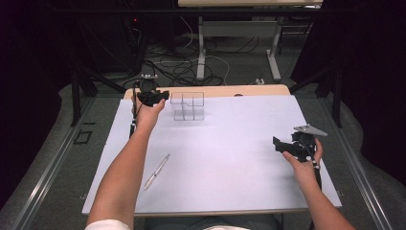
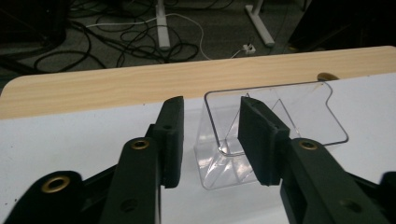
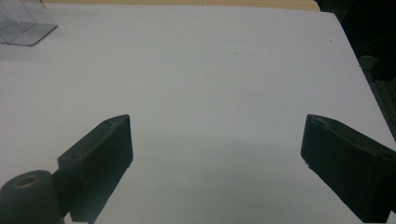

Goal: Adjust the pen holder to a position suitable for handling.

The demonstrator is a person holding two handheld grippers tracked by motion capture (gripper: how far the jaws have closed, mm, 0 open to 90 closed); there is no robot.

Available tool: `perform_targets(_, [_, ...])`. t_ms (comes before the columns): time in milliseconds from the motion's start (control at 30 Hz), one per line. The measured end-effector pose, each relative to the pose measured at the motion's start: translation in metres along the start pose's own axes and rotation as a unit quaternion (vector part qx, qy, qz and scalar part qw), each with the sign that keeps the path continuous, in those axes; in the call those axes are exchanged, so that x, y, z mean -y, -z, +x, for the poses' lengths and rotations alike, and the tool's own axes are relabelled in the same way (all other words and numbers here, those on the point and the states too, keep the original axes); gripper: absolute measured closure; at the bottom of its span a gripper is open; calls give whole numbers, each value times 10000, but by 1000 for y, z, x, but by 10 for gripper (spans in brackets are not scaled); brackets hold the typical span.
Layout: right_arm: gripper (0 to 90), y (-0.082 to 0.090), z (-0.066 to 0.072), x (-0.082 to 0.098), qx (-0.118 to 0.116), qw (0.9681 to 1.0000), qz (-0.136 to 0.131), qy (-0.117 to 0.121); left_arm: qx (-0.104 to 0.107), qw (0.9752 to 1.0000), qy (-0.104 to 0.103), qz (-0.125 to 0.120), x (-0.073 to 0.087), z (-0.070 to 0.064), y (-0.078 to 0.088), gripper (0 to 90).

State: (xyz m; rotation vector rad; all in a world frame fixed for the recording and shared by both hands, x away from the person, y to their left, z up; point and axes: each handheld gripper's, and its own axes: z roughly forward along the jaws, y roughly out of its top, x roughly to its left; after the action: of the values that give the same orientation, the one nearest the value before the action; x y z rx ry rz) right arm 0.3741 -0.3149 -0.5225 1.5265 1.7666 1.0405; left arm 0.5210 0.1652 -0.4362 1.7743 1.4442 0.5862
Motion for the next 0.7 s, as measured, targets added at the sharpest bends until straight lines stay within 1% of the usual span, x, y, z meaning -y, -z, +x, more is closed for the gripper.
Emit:
perform_targets(67, [86, 0, 0, 0, -5, 10000, 1, -7, -56, 10000, 32, 57, 0, -2, -6, 634])
perform_targets(100, [86, 1, 0, 0, -6, 10000, -10, -8, -120, 9998, 4, 139, 0, -3, -11, 668])
perform_targets(133, [86, 1, 0, 0, -6, 10000, -10, -8, -120, 9998, 4, 139, 0, -3, -11, 676])
perform_targets(167, [86, 3, 0, 0, -19, 10000, -33, 8, -110, 9998, 76, 175, 0, -3, -16, 696])
perform_targets(233, [86, 4, 0, 0, -47, 10000, -46, -19, -102, 9997, 78, 204, 0, -2, -17, 736])
perform_targets(267, [86, 4, 0, 0, -47, 10000, -46, -19, -121, 9997, 107, 189, 0, -2, -19, 736])
perform_targets(300, [86, 4, 1, 0, -66, 10000, -49, -30, -117, 9996, 132, 213, 0, -1, -22, 768])
perform_targets(333, [86, 4, 1, 0, -85, 9999, -48, -46, -117, 9996, 132, 213, 0, -1, -22, 782])
perform_targets(367, [87, 4, 1, 0, -80, 9999, -52, -53, -110, 9995, 153, 264, 0, 0, -24, 796])
perform_targets(433, [87, 4, 1, 0, -103, 9999, -59, -44, -130, 9995, 151, 234, 0, 0, -26, 823])
perform_targets(500, [87, 4, 2, 0, -124, 9999, -40, -70, -216, 9993, 93, 303, 0, -1, -29, 858])
perform_targets(567, [87, 5, 3, 0, -135, 9999, -30, -97, -240, 9992, 85, 292, 0, 0, -30, 892])
perform_targets(633, [89, 5, 2, 0, -149, 9999, -50, -69, -282, 9989, 79, 353, 1, 0, -32, 900])
perform_targets(700, [91, 7, 2, 0, -146, 9998, -54, -103, -318, 9988, 85, 371, 1, 0, -33, 900])
